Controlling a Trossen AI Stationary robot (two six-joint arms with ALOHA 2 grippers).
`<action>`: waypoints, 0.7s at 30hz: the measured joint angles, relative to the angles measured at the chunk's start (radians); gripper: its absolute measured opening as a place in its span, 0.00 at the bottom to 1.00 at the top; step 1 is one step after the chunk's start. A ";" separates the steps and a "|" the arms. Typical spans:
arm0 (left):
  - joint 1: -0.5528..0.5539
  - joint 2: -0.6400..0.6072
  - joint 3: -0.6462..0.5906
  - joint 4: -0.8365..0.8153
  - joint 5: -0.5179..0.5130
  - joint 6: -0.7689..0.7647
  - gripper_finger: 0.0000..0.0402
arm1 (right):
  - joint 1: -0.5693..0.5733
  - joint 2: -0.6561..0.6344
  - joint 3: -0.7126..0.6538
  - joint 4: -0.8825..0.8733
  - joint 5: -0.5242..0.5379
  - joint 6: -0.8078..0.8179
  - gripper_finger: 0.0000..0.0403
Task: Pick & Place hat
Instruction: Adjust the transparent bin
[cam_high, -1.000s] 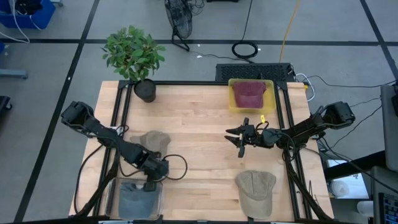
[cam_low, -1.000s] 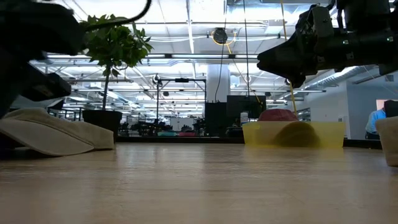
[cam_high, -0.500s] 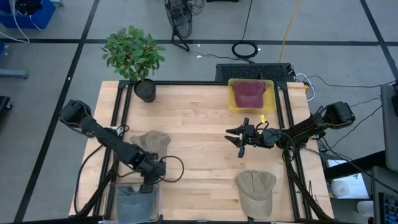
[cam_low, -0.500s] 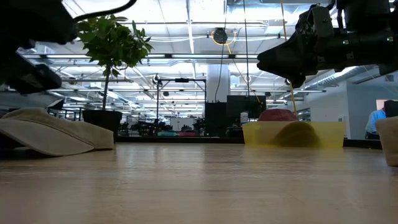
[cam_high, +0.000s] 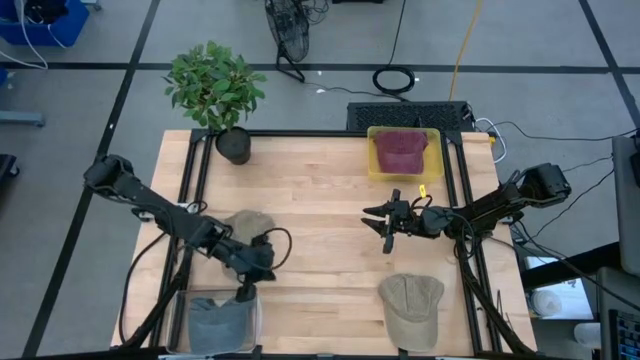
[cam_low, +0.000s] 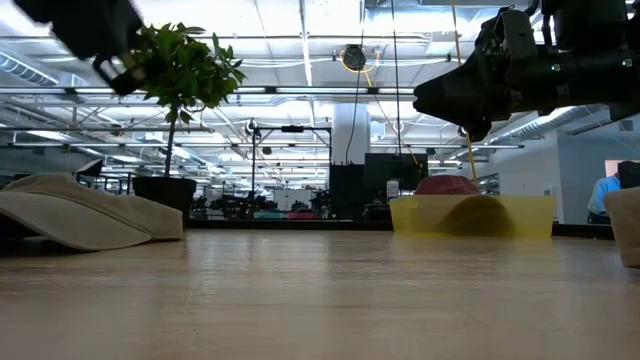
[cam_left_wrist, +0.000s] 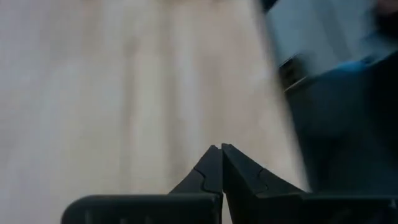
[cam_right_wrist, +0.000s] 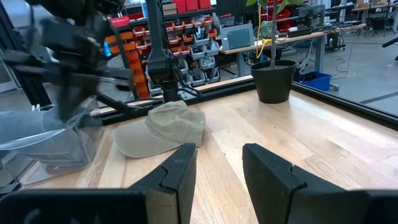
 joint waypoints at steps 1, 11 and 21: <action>-0.002 0.011 0.000 0.063 0.017 0.001 0.02 | 0.000 0.000 0.000 0.000 0.000 0.000 0.30; -0.083 0.163 0.001 0.137 0.160 -0.101 0.02 | 0.000 0.000 0.000 -0.004 0.000 0.000 0.30; -0.162 0.195 0.002 0.211 0.216 -0.179 0.02 | 0.000 0.000 0.000 0.000 0.000 0.003 0.30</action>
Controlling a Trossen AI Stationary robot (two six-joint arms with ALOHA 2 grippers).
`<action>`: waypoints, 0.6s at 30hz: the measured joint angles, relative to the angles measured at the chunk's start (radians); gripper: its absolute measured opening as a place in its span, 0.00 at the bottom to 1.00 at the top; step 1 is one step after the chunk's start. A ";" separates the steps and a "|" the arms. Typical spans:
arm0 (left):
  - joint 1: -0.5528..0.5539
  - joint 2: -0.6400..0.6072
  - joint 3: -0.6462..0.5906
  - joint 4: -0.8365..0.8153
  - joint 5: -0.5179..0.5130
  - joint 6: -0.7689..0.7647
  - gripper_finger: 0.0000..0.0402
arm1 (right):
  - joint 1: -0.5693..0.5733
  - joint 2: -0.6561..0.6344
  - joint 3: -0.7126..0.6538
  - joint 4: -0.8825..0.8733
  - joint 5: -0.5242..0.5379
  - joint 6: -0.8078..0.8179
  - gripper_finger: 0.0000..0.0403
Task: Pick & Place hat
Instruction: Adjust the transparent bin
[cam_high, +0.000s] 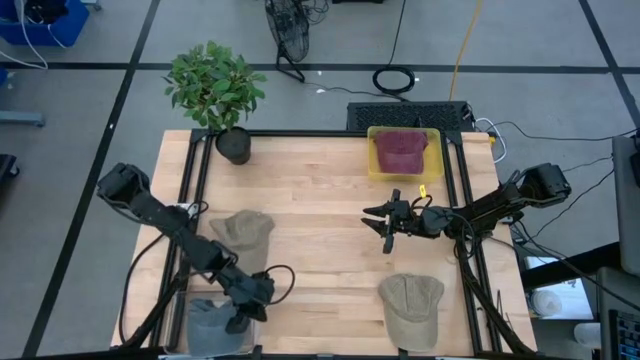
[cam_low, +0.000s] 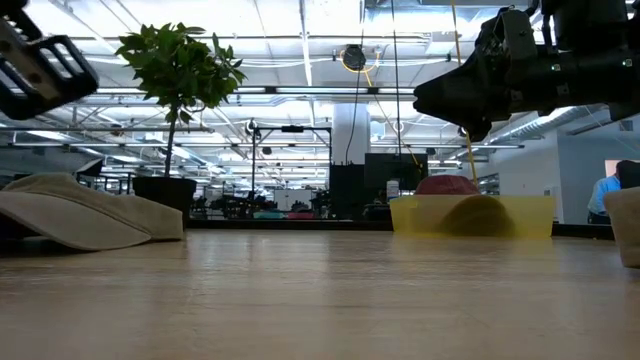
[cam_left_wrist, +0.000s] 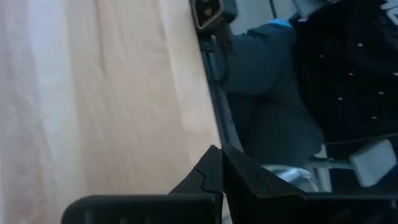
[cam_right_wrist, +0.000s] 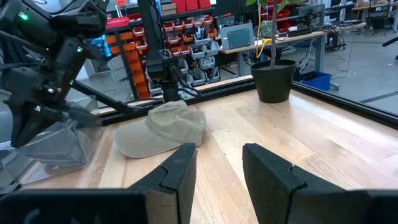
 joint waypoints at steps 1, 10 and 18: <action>-0.005 -0.001 0.000 0.009 0.008 -0.003 0.02 | 0.000 0.000 0.000 0.000 0.000 0.002 0.30; 0.040 -0.054 -0.001 0.037 0.002 0.073 0.02 | 0.000 0.000 0.000 0.007 0.000 0.004 0.30; 0.169 -0.242 -0.001 0.028 -0.295 0.314 0.02 | 0.000 0.000 0.000 0.010 -0.001 0.019 0.30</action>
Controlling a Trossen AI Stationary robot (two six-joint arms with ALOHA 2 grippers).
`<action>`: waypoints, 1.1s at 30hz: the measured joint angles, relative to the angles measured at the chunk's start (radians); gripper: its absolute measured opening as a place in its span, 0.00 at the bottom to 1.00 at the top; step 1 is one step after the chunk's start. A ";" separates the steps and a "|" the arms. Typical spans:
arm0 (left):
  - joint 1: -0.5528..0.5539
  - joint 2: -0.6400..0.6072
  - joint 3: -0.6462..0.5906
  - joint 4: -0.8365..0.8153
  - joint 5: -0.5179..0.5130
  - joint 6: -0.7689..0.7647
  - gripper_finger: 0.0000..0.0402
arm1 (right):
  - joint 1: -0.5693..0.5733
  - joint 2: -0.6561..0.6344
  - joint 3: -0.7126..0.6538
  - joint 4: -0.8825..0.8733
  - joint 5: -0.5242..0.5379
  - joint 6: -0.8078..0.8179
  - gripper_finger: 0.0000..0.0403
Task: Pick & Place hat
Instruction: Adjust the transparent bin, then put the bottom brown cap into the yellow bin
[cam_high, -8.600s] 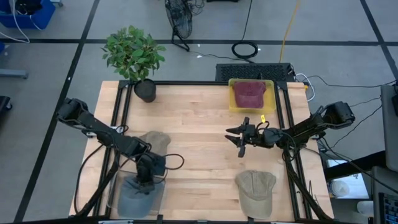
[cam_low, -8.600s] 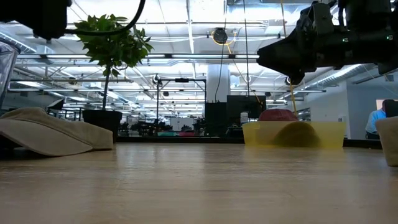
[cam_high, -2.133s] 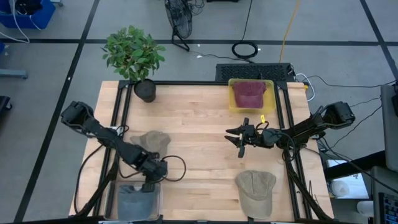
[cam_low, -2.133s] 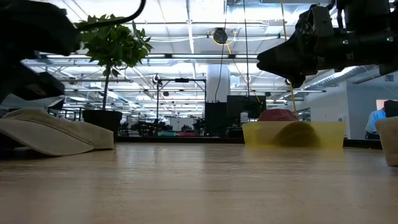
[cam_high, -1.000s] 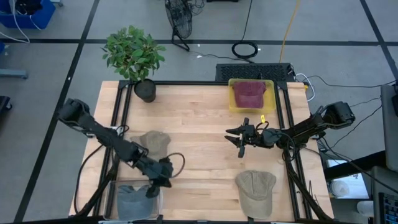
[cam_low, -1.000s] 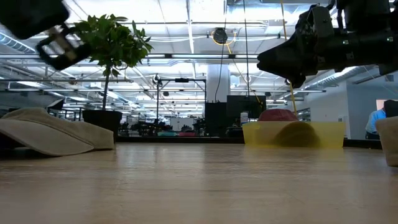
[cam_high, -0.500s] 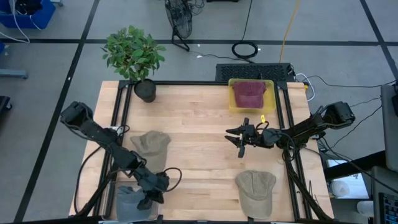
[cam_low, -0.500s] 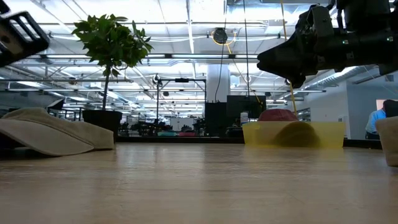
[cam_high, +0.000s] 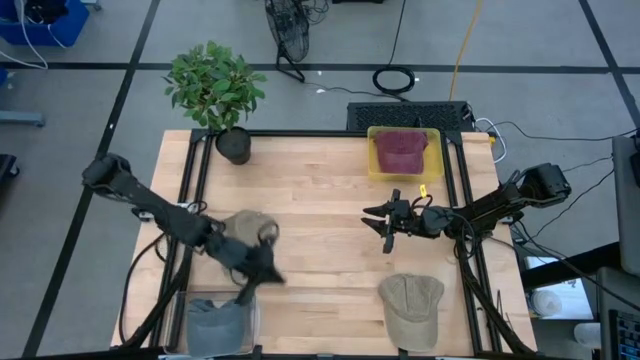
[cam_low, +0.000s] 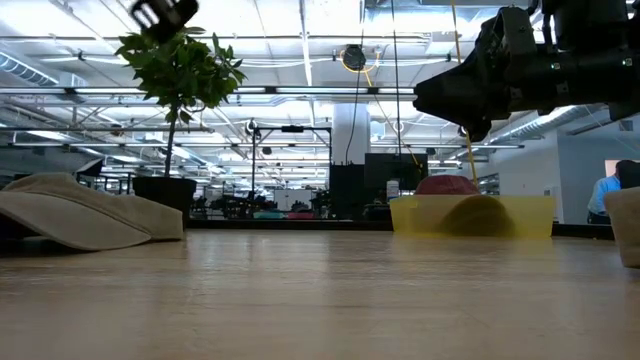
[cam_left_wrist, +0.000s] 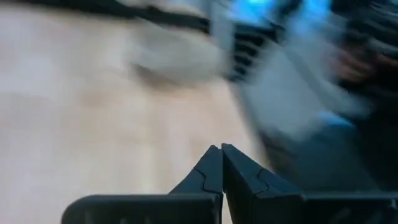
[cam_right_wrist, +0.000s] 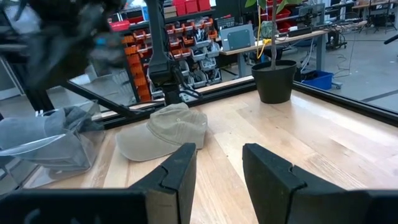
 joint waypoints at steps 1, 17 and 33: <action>0.017 -0.018 0.000 -0.017 -0.085 0.012 0.02 | 0.000 0.000 0.000 0.001 -0.001 0.000 0.30; 0.214 0.099 0.000 0.206 -0.348 0.158 0.02 | 0.000 0.001 0.000 -0.099 0.000 -0.008 0.30; 0.323 0.293 -0.001 0.443 -0.022 0.262 0.02 | 0.007 0.000 -0.001 -0.205 -0.186 -0.045 0.30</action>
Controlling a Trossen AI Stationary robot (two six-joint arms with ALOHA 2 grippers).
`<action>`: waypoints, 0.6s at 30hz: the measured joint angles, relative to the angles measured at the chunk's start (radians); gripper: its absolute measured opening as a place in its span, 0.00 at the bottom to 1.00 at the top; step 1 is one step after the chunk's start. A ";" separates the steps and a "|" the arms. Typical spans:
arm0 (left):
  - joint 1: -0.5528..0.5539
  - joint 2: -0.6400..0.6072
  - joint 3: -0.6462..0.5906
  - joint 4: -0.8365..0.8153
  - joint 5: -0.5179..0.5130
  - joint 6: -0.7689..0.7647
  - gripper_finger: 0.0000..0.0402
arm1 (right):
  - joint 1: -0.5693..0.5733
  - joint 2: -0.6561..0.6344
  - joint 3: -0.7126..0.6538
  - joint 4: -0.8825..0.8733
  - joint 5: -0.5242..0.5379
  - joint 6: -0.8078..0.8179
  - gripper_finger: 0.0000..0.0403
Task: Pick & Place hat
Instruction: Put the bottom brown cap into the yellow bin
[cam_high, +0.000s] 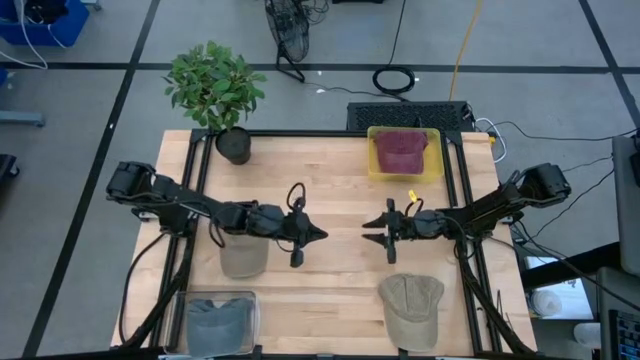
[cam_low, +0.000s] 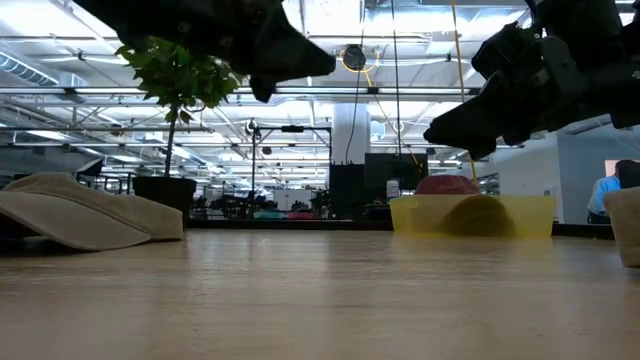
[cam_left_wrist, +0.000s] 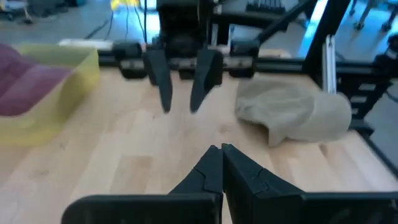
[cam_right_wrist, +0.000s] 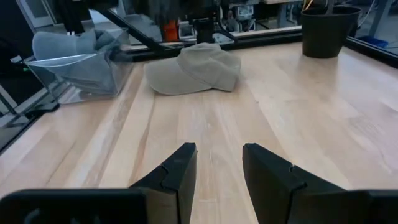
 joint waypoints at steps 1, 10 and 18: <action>0.005 0.002 0.000 -0.012 0.008 0.004 0.02 | 0.000 0.000 0.000 0.000 0.003 0.000 0.30; -0.038 -0.011 0.000 -0.024 0.011 0.033 0.02 | 0.000 0.000 0.000 -0.001 0.002 0.000 0.30; -0.054 -0.011 0.000 0.027 -0.004 0.031 0.02 | 0.000 0.000 0.000 -0.002 0.003 0.000 0.30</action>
